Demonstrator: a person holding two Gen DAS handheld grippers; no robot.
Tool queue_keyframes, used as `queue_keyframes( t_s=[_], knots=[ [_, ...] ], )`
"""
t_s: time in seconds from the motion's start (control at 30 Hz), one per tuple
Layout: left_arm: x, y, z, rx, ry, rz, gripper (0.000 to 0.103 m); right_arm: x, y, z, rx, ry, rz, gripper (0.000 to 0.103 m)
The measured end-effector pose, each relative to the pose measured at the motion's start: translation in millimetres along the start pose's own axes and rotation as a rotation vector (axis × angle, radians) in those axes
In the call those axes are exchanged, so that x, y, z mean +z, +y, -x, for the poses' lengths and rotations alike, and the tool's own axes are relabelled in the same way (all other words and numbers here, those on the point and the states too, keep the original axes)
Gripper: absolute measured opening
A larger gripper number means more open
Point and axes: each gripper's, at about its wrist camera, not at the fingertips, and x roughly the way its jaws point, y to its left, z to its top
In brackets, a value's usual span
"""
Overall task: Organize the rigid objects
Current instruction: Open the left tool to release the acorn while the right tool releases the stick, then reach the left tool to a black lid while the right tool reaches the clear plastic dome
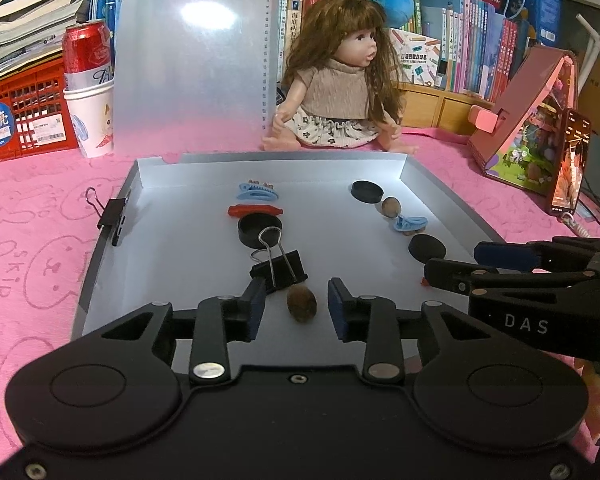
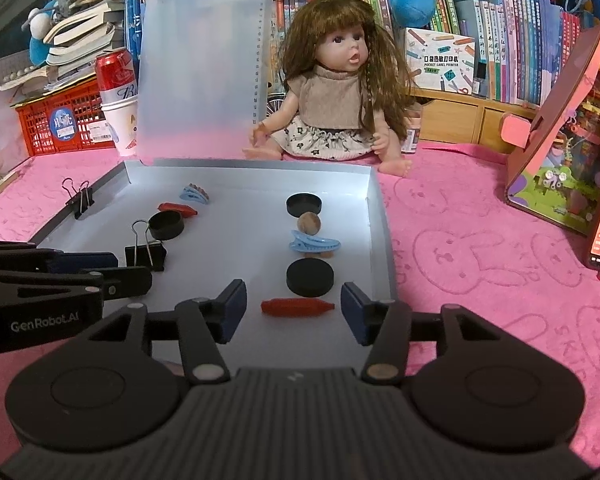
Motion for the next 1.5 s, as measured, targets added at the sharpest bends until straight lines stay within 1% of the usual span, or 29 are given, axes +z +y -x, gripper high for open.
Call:
queue_keyframes(
  t_s=[0.27,0.57,0.8,0.9,1.07,1.27,1.5],
  knots=[
    [-0.1,-0.7,11.1,-0.012,-0.011,-0.003,0.04,0.4,-0.2,9.7,0.005,-0.019,0.003,0.072],
    [-7.4,-4.5,41.2,-0.058,-0.03,-0.035,0.043,-4.9,1.3,37.6,0.024,-0.064,0.036,0.076],
    [-22.2,-8.7,66.3,-0.103,-0.026,-0.059,0.046,-17.3,-0.2,63.3,0.05,-0.092,0.073,0.08],
    [-31.2,-10.6,75.6,-0.108,-0.02,-0.067,0.046,-25.3,-1.1,71.1,0.055,-0.11,0.107,0.081],
    [-42.7,-12.2,86.8,-0.128,-0.008,-0.06,0.046,-37.1,-2.6,76.9,0.065,-0.104,0.116,0.082],
    [-57.8,-18.9,97.4,-0.149,0.008,-0.096,0.047,-48.3,-5.2,83.6,0.07,-0.098,0.11,0.082],
    [-72.7,-26.8,100.7,-0.179,0.035,-0.112,0.05,-58.6,-7.7,89.7,0.07,-0.087,0.109,0.082]
  ],
)
